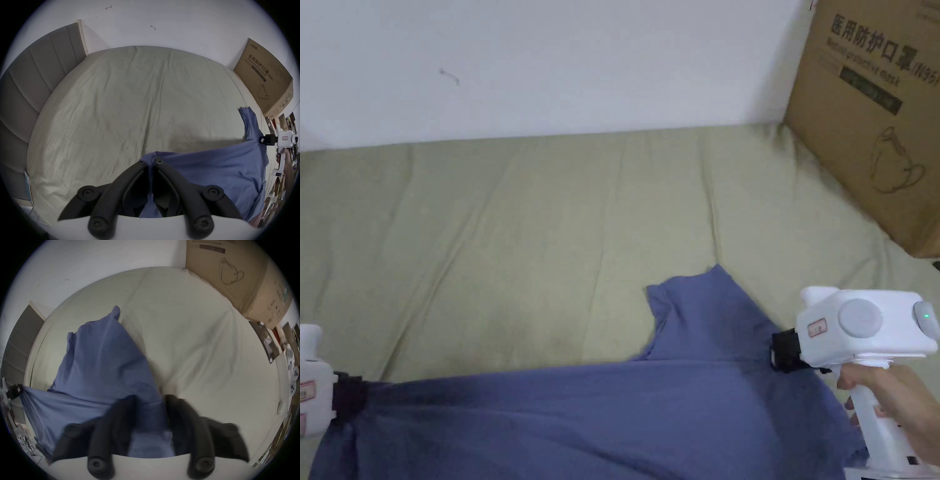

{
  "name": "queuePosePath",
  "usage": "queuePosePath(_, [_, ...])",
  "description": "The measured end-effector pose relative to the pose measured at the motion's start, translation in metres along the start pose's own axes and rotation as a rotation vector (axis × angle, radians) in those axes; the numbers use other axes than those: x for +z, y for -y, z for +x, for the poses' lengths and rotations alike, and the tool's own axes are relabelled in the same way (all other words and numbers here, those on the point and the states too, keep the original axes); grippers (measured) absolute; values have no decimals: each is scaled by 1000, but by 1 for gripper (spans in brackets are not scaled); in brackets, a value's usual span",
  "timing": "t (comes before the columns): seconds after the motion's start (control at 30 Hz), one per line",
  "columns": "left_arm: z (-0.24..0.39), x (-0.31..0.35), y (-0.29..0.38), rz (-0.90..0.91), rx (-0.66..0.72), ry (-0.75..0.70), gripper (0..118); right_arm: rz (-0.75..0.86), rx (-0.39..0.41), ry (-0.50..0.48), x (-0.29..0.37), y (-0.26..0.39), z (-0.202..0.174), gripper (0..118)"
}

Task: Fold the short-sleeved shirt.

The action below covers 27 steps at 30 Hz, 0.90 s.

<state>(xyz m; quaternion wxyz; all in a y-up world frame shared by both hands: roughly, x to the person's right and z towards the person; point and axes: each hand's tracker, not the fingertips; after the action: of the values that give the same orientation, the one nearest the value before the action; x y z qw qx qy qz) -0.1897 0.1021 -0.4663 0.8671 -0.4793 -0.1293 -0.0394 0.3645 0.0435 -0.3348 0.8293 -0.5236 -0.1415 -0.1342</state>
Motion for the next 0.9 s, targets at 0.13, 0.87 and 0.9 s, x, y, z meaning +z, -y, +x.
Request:
queuePosePath(0.13, [8, 12, -3, 14, -38, -17, 3, 8, -79, -44, 18, -1, -1, 5])
queuePosePath(0.87, [35, 228, -161, 427, -22, -53, 3, 523, -121, -189, 329, -132, 12, 5])
queuePosePath(0.9, [38, 234, -171, 440, -38, -68, 3, 534, -111, -179, 339, -142, 10, 5])
